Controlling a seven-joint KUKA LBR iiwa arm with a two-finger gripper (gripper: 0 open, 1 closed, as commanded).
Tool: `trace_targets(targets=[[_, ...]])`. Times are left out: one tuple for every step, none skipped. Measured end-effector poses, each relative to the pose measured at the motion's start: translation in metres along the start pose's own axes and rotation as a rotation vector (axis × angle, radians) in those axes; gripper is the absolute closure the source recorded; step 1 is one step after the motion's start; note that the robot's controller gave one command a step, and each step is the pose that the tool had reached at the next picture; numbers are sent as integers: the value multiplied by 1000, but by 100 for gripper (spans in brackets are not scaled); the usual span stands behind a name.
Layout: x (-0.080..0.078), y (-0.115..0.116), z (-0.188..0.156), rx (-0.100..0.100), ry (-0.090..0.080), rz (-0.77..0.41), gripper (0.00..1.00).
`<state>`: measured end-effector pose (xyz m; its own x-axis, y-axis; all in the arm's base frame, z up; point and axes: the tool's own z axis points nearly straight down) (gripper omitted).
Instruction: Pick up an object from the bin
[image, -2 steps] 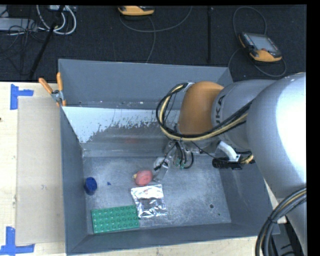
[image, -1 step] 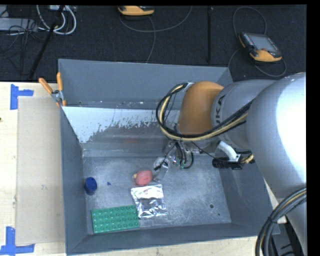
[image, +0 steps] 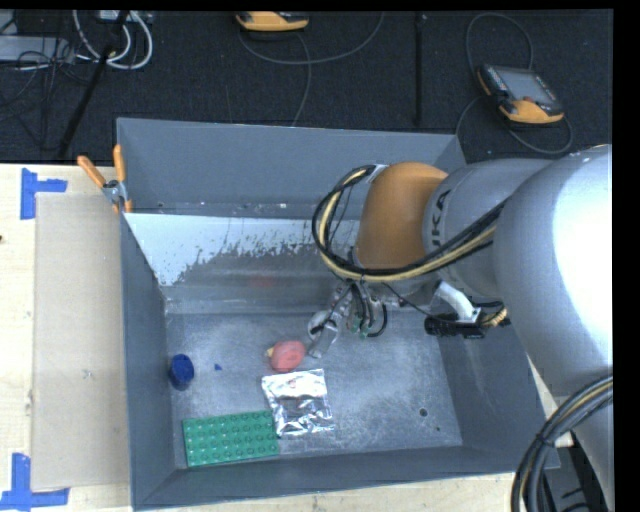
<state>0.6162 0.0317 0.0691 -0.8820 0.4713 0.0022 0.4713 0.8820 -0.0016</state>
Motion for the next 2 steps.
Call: trace_targets(targets=[[0, 0, -6, -1, -3, -2, 100], [-2, 1, -95, -6, -9, -6, 100]])
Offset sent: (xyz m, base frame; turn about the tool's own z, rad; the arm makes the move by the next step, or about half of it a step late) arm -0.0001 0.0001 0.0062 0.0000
